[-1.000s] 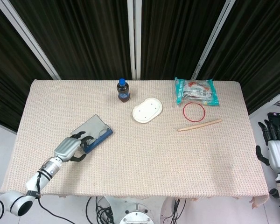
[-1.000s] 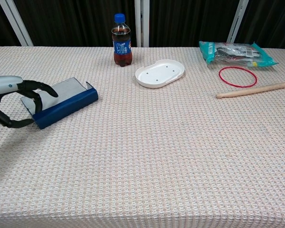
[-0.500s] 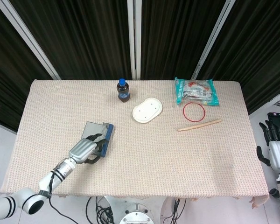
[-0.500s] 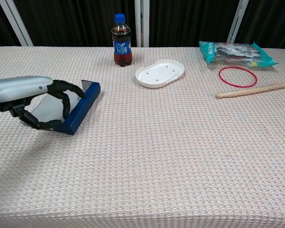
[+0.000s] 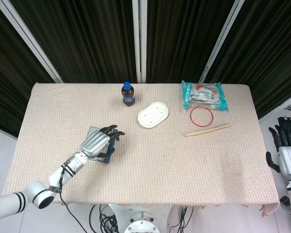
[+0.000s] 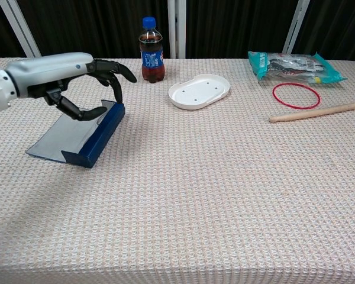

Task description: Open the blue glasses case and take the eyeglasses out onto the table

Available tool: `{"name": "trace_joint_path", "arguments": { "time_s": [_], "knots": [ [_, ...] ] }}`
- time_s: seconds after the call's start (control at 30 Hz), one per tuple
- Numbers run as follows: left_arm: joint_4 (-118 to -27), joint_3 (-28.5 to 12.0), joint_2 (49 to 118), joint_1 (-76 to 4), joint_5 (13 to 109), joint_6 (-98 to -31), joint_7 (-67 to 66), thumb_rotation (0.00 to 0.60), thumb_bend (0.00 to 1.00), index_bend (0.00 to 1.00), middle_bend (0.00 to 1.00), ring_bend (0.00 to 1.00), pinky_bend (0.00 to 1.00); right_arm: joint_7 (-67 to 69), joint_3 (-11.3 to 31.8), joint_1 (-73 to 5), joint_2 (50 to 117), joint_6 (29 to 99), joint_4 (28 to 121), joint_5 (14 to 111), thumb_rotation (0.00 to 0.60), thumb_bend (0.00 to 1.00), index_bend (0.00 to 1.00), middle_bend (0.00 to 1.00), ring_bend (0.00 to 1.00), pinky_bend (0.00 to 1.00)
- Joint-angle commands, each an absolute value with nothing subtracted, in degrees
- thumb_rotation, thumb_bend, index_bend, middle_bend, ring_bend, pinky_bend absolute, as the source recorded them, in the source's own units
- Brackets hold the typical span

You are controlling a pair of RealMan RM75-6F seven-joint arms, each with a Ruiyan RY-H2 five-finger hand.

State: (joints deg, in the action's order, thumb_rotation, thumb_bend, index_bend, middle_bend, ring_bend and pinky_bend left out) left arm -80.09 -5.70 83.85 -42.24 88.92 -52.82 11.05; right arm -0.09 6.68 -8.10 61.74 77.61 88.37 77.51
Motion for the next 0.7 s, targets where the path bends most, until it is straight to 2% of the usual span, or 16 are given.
{"name": "trace_joint_path", "arguments": {
  "time_s": [0.03,0.33,0.7],
  "knots": [
    [-75.72,-6.44,86.1,-46.84,87.47,-46.46,10.89,0.6,0.45,0.16,0.32,0.06,0.19,-0.07,6.8,-8.03,61.61,77.7,88.38,77.28,0.6,0.46,0.0,0.0,0.0,0.0],
    [-69.93,-6.19,88.59,-49.61,82.2,-39.82,7.28,0.6,0.45,0.16,0.35,0.06,0.18,1.01,6.79,-7.64,61.65,77.51,87.33,76.67,0.6,0.46,0.0,0.0,0.0,0.0],
    [-69.4,-5.09,87.45,-48.76,79.95,-40.55,3.97,0.6,0.46,0.16,0.4,0.06,0.18,0.82,6.81,-7.96,61.95,76.97,87.0,76.74,0.6,0.46,0.0,0.0,0.0,0.0]
  ]
}}
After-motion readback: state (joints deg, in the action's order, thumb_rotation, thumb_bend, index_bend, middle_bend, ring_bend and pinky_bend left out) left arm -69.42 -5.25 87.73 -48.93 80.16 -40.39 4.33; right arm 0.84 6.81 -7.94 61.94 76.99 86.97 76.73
